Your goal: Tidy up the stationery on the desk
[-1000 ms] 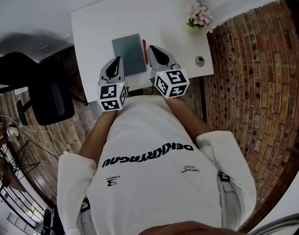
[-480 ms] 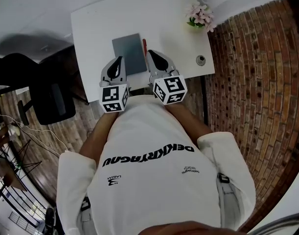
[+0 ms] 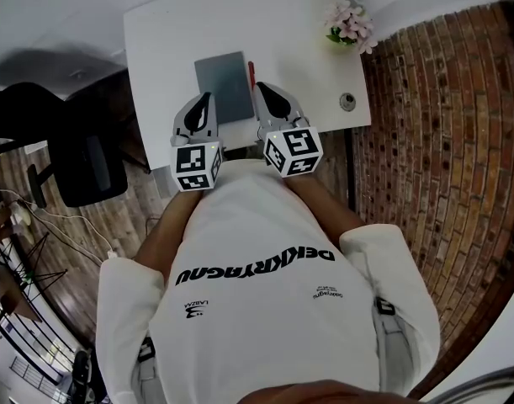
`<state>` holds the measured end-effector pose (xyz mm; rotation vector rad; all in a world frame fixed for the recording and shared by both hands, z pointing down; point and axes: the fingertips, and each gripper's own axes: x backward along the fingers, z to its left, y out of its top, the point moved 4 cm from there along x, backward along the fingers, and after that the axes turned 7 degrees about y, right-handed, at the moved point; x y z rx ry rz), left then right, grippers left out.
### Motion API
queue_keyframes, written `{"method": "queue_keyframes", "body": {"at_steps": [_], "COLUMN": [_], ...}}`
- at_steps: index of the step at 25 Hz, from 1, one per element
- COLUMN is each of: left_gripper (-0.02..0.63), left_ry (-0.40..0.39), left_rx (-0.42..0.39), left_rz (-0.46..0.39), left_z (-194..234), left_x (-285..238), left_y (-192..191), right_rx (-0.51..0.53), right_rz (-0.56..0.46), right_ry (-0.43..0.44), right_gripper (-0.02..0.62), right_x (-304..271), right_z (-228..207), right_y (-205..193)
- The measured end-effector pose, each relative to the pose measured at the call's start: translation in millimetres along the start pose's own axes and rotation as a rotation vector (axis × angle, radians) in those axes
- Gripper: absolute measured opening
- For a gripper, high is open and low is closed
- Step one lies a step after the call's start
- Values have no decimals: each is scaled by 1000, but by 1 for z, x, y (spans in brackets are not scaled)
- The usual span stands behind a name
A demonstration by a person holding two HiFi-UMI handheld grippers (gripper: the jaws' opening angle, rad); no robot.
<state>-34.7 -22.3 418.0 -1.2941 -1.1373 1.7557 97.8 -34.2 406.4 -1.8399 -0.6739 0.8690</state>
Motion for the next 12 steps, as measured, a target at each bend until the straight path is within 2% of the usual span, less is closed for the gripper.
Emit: {"method": "queue_keyframes", "body": {"at_steps": [12], "left_gripper": [-2], "left_ry": [9], "left_rx": [2], "left_rz": [-7], "left_z": [6], "left_x": [1], "left_y": [2], "right_rx": [5], "right_rz": [6], "right_ry": [1], "right_gripper": [2], "right_x": [-5], "right_z": [4], "right_y": [0]}}
